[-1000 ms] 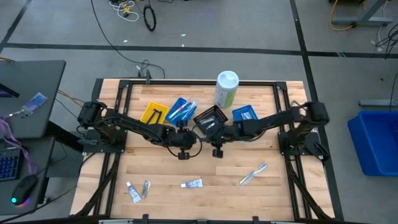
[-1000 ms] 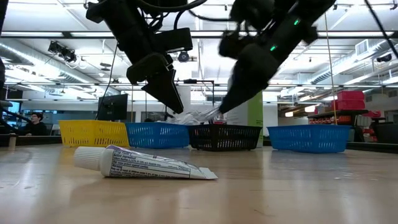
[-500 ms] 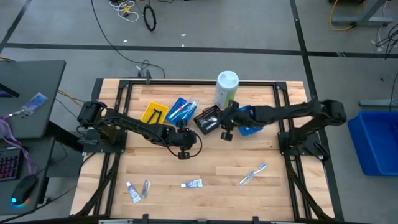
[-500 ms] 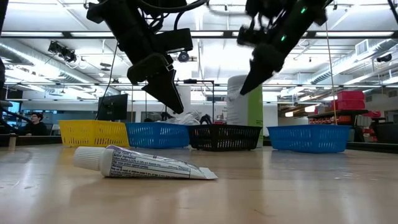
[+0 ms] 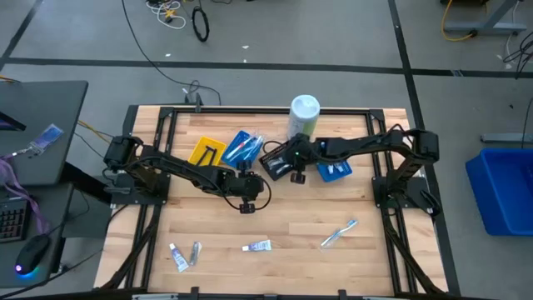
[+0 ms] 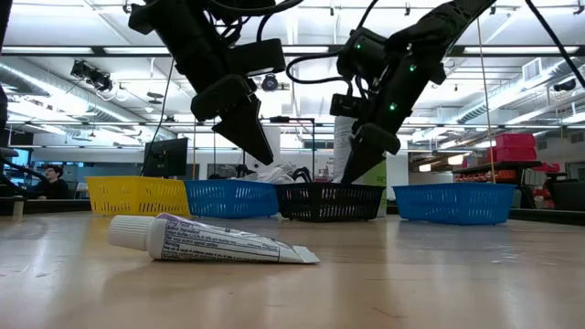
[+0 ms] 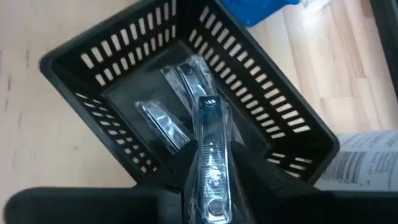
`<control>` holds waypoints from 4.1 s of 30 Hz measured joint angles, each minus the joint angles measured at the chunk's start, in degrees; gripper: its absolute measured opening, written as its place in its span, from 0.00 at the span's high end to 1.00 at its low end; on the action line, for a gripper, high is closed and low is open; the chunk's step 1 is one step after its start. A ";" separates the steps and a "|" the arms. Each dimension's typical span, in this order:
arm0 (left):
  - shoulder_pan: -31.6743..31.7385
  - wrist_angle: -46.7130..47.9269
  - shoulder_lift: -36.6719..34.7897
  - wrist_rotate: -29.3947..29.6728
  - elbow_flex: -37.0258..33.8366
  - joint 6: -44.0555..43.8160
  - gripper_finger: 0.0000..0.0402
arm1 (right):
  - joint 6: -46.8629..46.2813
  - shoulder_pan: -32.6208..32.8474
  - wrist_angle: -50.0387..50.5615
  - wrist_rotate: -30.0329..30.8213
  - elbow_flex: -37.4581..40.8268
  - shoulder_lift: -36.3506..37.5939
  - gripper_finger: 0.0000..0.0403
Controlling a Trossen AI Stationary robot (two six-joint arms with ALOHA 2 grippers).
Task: Pick & Place Travel size toiletries
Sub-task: Put the silver nail cutter into the black basket, then put the white toothpaste into the right blue basket
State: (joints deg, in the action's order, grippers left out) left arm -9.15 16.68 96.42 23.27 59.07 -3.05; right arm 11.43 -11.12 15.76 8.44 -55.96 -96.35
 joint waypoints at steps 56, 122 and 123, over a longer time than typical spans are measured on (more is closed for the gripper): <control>-30.27 -7.76 11.76 2.40 0.16 -40.15 0.62 | -21.71 31.76 -17.38 -3.01 0.00 -0.16 0.44; -23.43 -19.93 13.60 5.92 0.20 -33.31 0.74 | -21.47 33.39 -26.81 -5.50 -0.07 -15.03 0.69; -23.43 -19.95 13.60 6.09 0.20 -33.61 0.73 | -21.47 33.41 -25.83 -5.52 -0.07 -14.80 0.69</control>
State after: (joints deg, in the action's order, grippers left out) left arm -32.58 -3.27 110.02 29.36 59.27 -36.66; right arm -10.04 22.28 -10.06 2.92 -56.03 -111.14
